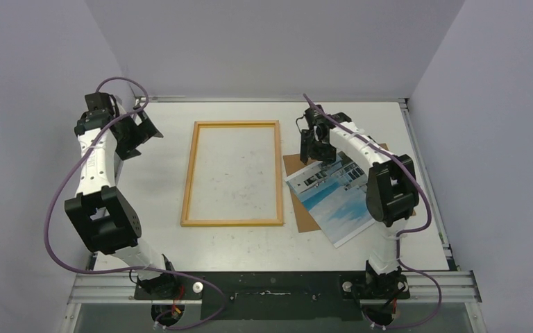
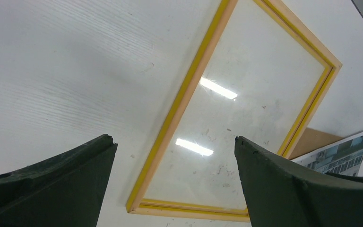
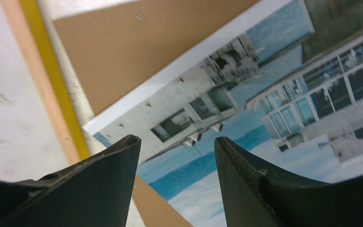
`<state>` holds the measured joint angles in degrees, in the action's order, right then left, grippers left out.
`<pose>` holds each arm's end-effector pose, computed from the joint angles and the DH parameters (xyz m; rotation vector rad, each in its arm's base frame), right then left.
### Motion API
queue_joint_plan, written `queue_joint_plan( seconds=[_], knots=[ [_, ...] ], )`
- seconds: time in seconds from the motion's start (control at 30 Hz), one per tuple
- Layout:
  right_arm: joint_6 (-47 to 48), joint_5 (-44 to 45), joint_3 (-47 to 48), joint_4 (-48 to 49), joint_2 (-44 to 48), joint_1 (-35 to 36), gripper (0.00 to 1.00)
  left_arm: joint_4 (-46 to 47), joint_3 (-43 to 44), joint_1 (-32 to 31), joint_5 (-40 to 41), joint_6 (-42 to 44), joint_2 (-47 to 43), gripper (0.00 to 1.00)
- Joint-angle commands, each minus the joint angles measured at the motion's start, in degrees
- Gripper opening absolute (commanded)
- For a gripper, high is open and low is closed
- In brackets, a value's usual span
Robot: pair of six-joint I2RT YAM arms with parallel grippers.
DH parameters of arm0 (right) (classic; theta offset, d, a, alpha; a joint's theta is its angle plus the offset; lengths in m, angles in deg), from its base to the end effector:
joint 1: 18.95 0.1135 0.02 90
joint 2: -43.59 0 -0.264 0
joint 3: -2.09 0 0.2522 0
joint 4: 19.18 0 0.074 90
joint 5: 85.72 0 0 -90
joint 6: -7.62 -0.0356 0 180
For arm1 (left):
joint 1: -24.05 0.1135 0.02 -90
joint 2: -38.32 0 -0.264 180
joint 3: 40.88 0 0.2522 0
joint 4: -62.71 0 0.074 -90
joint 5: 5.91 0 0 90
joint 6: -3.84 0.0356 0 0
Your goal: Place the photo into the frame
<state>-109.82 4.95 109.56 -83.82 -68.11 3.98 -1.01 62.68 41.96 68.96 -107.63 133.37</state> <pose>0.3765 0.1588 0.2380 0.1130 2.7933 0.2071 0.3402 0.1002 0.3248 -0.7506 2.4086 -0.3591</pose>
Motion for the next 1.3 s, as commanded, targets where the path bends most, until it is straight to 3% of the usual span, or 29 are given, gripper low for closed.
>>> queue_joint_plan(
  seconds=[0.0, 0.3, 0.67, 1.0, 1.27],
  knots=[
    [0.6, 10.1, -1.5, -3.4, 2.6, 2.6, 0.59, 4.0, -1.8, 0.8, 1.8, -2.1, -3.3, 0.97],
    [9.8, 20.3, -2.2, -4.5, 1.5, 12.8, 0.61, 8.0, -5.0, 1.3, -7.6, -1.9, -3.6, 0.97],
    [19.5, 19.1, -4.0, 0.8, -0.8, 20.8, 0.62, 11.2, -9.9, 1.3, -12.2, -5.1, -4.4, 0.94],
    [20.6, 21.5, -3.4, 2.5, -6.1, 24.1, 0.61, 9.4, -8.5, 1.3, -12.8, -4.4, -2.8, 0.92],
    [16.1, 29.0, -5.3, 6.2, -7.5, 24.2, 0.58, 8.8, -8.2, 1.3, -12.9, -3.4, -1.7, 0.92]
  ],
)
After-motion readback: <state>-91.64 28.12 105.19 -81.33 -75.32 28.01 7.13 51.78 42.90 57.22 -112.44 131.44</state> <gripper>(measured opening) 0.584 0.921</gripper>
